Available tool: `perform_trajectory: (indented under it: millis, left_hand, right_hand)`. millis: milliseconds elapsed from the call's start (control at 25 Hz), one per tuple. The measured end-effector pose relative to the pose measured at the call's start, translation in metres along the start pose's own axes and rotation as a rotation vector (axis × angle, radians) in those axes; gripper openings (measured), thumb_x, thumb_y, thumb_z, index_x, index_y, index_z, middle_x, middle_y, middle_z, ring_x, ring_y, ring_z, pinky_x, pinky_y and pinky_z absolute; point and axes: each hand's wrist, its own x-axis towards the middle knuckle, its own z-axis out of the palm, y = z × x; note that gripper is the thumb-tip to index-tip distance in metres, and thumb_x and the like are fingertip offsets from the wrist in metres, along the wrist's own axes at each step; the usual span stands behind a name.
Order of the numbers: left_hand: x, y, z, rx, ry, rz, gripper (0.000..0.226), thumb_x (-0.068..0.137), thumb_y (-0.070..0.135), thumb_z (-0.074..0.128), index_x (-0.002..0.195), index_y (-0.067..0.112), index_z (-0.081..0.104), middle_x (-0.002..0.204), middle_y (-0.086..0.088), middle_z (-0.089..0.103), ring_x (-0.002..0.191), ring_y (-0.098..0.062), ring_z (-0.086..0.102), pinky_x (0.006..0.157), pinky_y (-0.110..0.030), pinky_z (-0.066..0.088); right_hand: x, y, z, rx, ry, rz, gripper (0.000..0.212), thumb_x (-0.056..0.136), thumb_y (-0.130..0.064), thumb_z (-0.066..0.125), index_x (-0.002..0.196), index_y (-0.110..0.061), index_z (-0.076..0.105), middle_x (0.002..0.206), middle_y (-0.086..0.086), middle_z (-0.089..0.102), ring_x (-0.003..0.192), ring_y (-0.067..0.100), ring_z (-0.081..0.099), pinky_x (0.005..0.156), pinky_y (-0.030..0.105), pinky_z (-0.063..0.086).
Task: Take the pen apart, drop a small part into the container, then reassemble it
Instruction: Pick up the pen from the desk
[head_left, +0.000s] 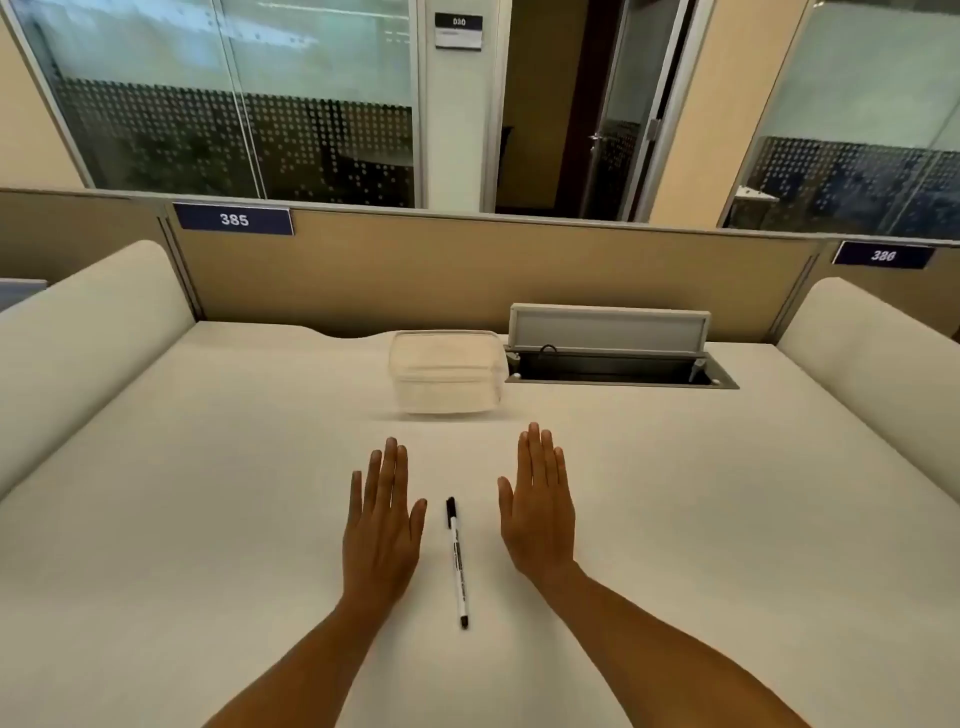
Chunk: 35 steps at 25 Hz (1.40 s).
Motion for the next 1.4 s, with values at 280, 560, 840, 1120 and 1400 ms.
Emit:
perform_trajectory:
  millis: [280, 560, 840, 1120, 1400]
  left_hand:
    - [-0.038, -0.005, 0.025, -0.021, -0.210, -0.092, 0.060, 0.094, 0.025, 0.023, 0.149, 0.007, 0.006, 0.158, -0.005, -0.001, 0.147, -0.025, 0.004, 0.119, -0.040, 0.000]
    - [-0.042, -0.006, 0.029, -0.028, -0.266, -0.120, 0.059, 0.098, 0.033, 0.025, 0.149, 0.012, 0.005, 0.160, -0.004, 0.008, 0.147, -0.020, 0.005, 0.118, -0.038, -0.003]
    - [-0.043, -0.006, 0.028, -0.038, -0.266, -0.131, 0.059, 0.098, 0.033, 0.026, 0.150, 0.013, 0.007, 0.160, -0.002, 0.009, 0.147, -0.018, 0.005, 0.119, -0.038, -0.002]
    - [-0.045, -0.003, 0.026, -0.041, -0.257, -0.161, 0.057, 0.098, 0.033, 0.029, 0.150, 0.014, 0.010, 0.159, -0.002, 0.012, 0.147, -0.019, 0.008, 0.119, -0.038, 0.000]
    - [-0.035, 0.019, 0.013, -0.349, -0.456, -0.408, 0.070, 0.093, 0.038, 0.045, 0.150, 0.012, 0.011, 0.161, -0.005, -0.003, 0.147, -0.022, -0.005, 0.117, -0.038, -0.003]
  right_hand:
    - [-0.039, -0.002, 0.012, -0.023, -0.061, 0.027, 0.055, 0.098, -0.026, 0.033, 0.144, 0.001, 0.022, 0.155, 0.016, 0.021, 0.145, 0.027, 0.012, 0.119, 0.039, 0.012]
    - [-0.053, -0.031, 0.006, 0.118, -0.004, 0.065, 0.035, 0.087, -0.007, 0.058, 0.120, 0.004, 0.057, 0.128, 0.019, 0.059, 0.128, 0.035, 0.048, 0.111, 0.047, 0.034]
    - [-0.079, -0.062, -0.005, 0.255, -0.137, 0.131, 0.022, 0.083, -0.025, 0.063, 0.096, -0.008, 0.058, 0.091, 0.006, 0.062, 0.082, 0.024, 0.056, 0.071, 0.035, 0.052]
    - [-0.082, -0.059, -0.009, 0.252, -0.188, 0.159, 0.011, 0.086, -0.019, 0.061, 0.088, -0.009, 0.057, 0.084, 0.007, 0.059, 0.077, 0.023, 0.054, 0.068, 0.035, 0.051]
    - [-0.069, -0.052, -0.018, 0.442, -0.346, 0.395, 0.010, 0.097, -0.016, 0.045, 0.096, -0.009, 0.052, 0.098, 0.007, 0.058, 0.086, 0.018, 0.051, 0.073, 0.026, 0.044]
